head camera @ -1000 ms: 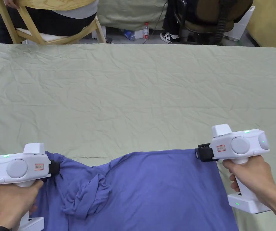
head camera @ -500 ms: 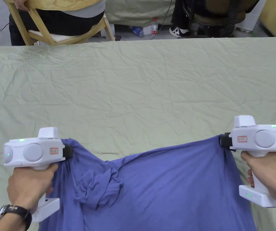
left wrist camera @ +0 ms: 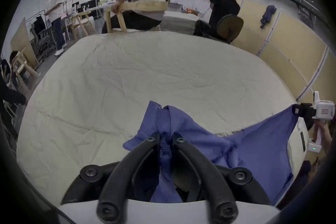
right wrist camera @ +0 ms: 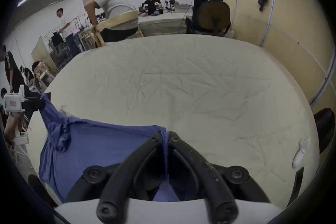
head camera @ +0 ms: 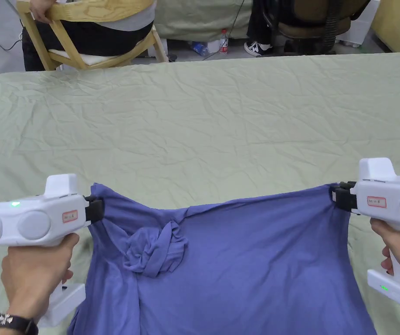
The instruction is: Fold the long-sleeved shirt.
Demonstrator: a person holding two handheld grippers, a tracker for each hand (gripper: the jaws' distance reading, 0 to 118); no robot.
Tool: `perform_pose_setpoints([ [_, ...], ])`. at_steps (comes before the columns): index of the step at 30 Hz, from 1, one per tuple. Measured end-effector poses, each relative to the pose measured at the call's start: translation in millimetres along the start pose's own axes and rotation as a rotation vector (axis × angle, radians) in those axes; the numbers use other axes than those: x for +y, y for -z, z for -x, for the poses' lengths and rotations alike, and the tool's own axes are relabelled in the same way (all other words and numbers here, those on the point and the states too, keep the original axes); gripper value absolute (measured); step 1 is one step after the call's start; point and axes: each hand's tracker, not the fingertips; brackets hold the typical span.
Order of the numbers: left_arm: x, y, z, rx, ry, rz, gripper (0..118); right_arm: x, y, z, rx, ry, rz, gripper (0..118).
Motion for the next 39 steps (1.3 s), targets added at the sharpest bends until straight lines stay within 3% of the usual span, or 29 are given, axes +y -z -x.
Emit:
perform_pose_setpoints([
  [8,-66.5,-88.3,-3.8,-0.006,-0.021,-0.04,11,-74.9,-80.9,7.9,0.007,-0.007,-0.02,7],
  [14,-125.0,-130.8,-3.6,-0.015,-0.054,-0.022,11,-146.0,-120.1,11.6,0.024,0.035,0.042,7],
  [23,-200.7,-145.7,24.4,-0.007,-0.158,0.076,11,-214.6,-120.4,-8.4,0.03,0.111,0.146,7],
  [31,-231.0,-129.7,36.8,-0.006,-0.214,0.167,11,-229.8,-101.4,-15.0,0.026,0.11,0.23,7],
  [35,-231.5,-125.7,30.9,0.009,-0.182,0.204,11,-227.5,-93.6,-10.6,0.019,0.071,0.26,8],
  [36,-231.7,-125.2,31.2,0.007,-0.178,0.211,13,-229.6,-93.3,-8.7,0.014,0.06,0.254,11],
  [39,-234.1,-128.6,28.7,0.027,-0.167,0.223,44,-228.3,-90.3,-6.2,-0.045,0.017,0.293,46],
])
